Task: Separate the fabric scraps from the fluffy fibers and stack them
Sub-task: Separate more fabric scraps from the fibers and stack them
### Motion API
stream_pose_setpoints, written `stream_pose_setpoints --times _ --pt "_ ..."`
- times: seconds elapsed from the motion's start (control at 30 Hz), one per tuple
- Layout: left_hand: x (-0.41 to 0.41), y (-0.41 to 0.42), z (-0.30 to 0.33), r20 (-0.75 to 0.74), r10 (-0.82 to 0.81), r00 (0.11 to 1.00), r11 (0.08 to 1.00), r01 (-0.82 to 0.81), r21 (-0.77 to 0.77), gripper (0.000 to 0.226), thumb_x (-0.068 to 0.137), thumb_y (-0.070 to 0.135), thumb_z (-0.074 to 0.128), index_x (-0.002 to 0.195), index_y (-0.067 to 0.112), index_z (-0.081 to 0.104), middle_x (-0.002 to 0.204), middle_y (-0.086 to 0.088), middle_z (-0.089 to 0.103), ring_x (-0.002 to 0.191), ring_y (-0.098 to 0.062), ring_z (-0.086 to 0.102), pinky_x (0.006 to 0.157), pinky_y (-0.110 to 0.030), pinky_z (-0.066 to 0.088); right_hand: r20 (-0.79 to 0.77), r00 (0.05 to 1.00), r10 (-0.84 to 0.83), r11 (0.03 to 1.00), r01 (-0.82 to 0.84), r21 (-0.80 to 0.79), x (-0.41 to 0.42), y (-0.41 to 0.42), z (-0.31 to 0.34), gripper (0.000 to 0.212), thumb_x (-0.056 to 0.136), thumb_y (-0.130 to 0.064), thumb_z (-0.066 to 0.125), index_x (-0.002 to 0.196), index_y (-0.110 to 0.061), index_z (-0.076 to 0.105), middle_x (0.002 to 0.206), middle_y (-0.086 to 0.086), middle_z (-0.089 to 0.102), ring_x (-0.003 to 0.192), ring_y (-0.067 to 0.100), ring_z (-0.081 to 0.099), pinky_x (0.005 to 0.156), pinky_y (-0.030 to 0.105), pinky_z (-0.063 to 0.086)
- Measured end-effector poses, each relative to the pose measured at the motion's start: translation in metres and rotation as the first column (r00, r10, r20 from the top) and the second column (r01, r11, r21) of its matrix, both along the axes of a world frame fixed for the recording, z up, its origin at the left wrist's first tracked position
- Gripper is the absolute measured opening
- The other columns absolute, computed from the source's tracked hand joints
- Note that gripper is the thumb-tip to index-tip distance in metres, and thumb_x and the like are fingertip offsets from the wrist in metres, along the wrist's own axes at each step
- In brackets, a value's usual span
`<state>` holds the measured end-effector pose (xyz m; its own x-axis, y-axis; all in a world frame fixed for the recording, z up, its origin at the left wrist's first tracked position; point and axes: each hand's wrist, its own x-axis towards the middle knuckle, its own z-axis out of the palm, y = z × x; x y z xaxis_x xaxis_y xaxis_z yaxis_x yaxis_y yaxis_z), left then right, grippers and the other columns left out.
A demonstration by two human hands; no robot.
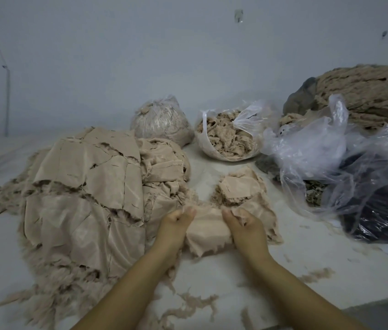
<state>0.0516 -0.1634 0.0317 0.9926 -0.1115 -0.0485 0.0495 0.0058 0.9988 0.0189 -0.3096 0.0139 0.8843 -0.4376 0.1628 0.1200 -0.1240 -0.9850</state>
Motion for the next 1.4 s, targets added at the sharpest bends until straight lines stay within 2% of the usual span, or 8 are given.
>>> stream_pose_setpoints --times 0.37,0.53,0.63,0.83,1.0,1.17,1.23,1.4 --pt "0.009 -0.039 0.014 -0.14 -0.336 0.931 0.894 0.362 0.263 0.03 0.089 0.024 0.065 0.062 0.015 0.057 0.037 0.009 0.047 0.028 -0.004 0.033 0.033 -0.011 0.023 0.05 0.988 -0.148 0.984 0.142 0.104 0.019 -0.059 0.013 0.029 0.091 -0.026 0.063 0.067 -0.011 0.056 0.063 -0.005 0.059 0.064 0.013 0.053 0.063 0.026 0.042" --pt "0.013 -0.032 0.014 0.021 -0.281 0.96 0.927 0.265 0.267 0.027 0.079 0.036 0.073 0.097 0.017 0.068 0.084 0.006 0.07 0.072 -0.005 0.065 0.064 -0.015 0.048 0.071 0.996 0.055 0.97 -0.036 -0.239 0.02 -0.05 0.015 0.01 0.09 -0.029 0.063 0.087 -0.019 0.064 0.082 -0.013 0.066 0.076 -0.004 0.058 0.07 0.01 0.041" --pt "0.01 -0.037 0.017 0.134 -0.368 0.92 0.896 0.313 0.316 0.021 0.081 0.018 0.074 0.1 0.012 0.067 0.064 0.018 0.064 0.054 0.009 0.055 0.051 -0.006 0.039 -0.018 0.988 0.155 0.926 -0.152 -0.346 0.02 -0.037 0.018 0.026 0.09 -0.053 0.046 0.102 -0.031 0.055 0.09 -0.022 0.06 0.081 -0.017 0.054 0.067 -0.002 0.035" --pt "0.008 -0.04 0.027 -0.019 -0.169 0.985 0.986 0.169 -0.005 0.026 0.094 0.008 0.054 0.069 0.008 0.049 0.032 0.009 0.043 0.024 0.002 0.035 0.029 -0.007 0.025 -0.282 0.884 0.372 0.928 -0.365 0.08 0.009 -0.058 0.009 0.04 0.072 -0.025 0.081 0.104 -0.006 0.068 0.092 0.004 0.073 0.08 0.019 0.069 0.071 0.029 0.054" --pt "0.012 -0.048 0.024 -0.095 -0.139 0.986 0.99 0.137 -0.024 0.033 0.094 0.019 0.057 0.063 0.008 0.053 0.03 0.008 0.042 0.021 -0.001 0.031 0.029 -0.005 0.02 -0.11 0.982 0.152 0.898 -0.091 0.43 0.014 -0.081 0.022 0.009 0.08 -0.009 0.074 0.082 -0.006 0.066 0.078 0.013 0.072 0.064 0.023 0.069 0.051 0.028 0.055" --pt "0.025 -0.047 -0.002 -0.011 -0.109 0.994 0.961 0.108 0.254 0.022 0.092 0.013 0.059 0.07 0.012 0.059 0.06 -0.003 0.058 0.055 -0.016 0.05 0.055 -0.023 0.043 -0.162 0.944 -0.289 0.908 0.216 -0.359 0.024 -0.095 0.017 0.023 0.085 -0.026 0.07 0.101 -0.016 0.057 0.09 0.003 0.059 0.08 0.019 0.058 0.067 0.029 0.042" --pt "0.031 -0.028 -0.009 0.103 -0.11 0.989 0.847 0.039 0.531 0.017 0.09 0.019 0.06 0.073 0.015 0.058 0.069 -0.001 0.058 0.068 -0.018 0.053 0.067 -0.027 0.044 -0.029 0.968 -0.248 0.836 0.199 -0.511 0.018 -0.09 0.008 0.01 0.087 -0.021 0.065 0.095 -0.016 0.06 0.088 0.0 0.059 0.08 0.016 0.055 0.068 0.027 0.038" --pt "0.026 0.027 -0.006 0.088 -0.253 0.963 0.144 -0.053 0.988 0.042 0.078 0.059 0.061 0.1 0.024 0.054 0.105 0.005 0.055 0.097 -0.017 0.057 0.072 -0.029 0.042 -0.269 0.963 -0.01 0.575 -0.214 -0.789 0.009 -0.069 -0.014 0.015 0.093 -0.028 0.055 0.098 -0.024 0.069 0.1 -0.003 0.058 0.101 0.016 0.051 0.084 0.027 0.037"
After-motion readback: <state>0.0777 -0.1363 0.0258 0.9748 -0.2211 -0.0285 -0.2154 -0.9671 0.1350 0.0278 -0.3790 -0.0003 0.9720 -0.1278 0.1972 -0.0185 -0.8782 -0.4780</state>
